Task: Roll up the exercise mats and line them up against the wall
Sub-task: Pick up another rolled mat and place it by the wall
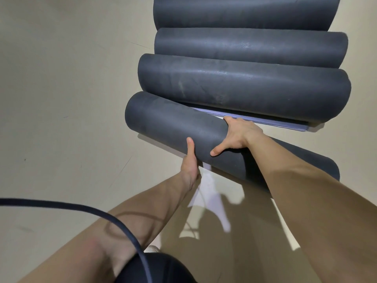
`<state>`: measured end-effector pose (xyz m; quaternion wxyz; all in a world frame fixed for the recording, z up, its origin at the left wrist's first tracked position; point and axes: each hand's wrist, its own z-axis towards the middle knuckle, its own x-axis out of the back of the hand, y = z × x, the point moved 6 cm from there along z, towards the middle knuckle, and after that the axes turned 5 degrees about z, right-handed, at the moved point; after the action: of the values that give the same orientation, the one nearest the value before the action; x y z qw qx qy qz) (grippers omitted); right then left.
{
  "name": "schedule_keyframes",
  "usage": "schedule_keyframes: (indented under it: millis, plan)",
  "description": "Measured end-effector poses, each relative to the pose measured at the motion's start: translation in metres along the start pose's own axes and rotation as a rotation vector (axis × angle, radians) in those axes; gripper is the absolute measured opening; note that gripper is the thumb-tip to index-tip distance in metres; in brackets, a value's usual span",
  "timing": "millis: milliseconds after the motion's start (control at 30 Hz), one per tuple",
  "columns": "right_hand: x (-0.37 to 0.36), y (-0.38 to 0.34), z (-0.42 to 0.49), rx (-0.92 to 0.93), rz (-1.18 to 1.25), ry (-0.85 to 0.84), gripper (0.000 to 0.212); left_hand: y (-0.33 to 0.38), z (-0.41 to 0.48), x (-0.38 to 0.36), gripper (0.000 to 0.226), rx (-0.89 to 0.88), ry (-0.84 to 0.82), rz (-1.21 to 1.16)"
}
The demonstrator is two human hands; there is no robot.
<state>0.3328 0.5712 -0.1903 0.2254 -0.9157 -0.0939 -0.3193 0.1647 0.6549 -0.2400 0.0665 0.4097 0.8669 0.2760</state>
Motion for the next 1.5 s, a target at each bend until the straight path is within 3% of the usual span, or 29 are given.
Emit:
schedule_keyframes:
  millis: [167, 533, 833, 933, 1167, 1333, 1500]
  plan:
    - [0.0, 0.0, -0.002, -0.004, -0.007, 0.001, 0.148, -0.012, 0.02, 0.002, 0.132, -0.047, 0.038, -0.019]
    - [-0.001, 0.001, -0.003, -0.005, 0.001, 0.023, 0.138, -0.003, 0.015, -0.011, 0.103, -0.084, -0.036, -0.194]
    - [-0.002, 0.002, -0.005, 0.003, -0.024, 0.053, 0.13, -0.012, 0.032, -0.012, 0.129, -0.039, 0.002, -0.278]
    - [-0.002, 0.002, -0.005, 0.005, -0.019, 0.053, 0.132, -0.012, 0.03, -0.014, 0.127, -0.033, -0.012, -0.294]
    - [-0.004, 0.004, -0.005, 0.007, -0.015, 0.059, 0.128, -0.003, 0.022, -0.013, 0.082, -0.077, -0.027, -0.296]
    - [-0.004, 0.005, -0.003, 0.012, -0.012, 0.061, 0.135, 0.0, 0.018, -0.016, 0.112, -0.078, -0.009, -0.321]
    - [-0.004, 0.006, -0.001, 0.016, 0.035, 0.041, 0.144, 0.0, 0.018, -0.016, 0.12, -0.043, 0.06, -0.312]
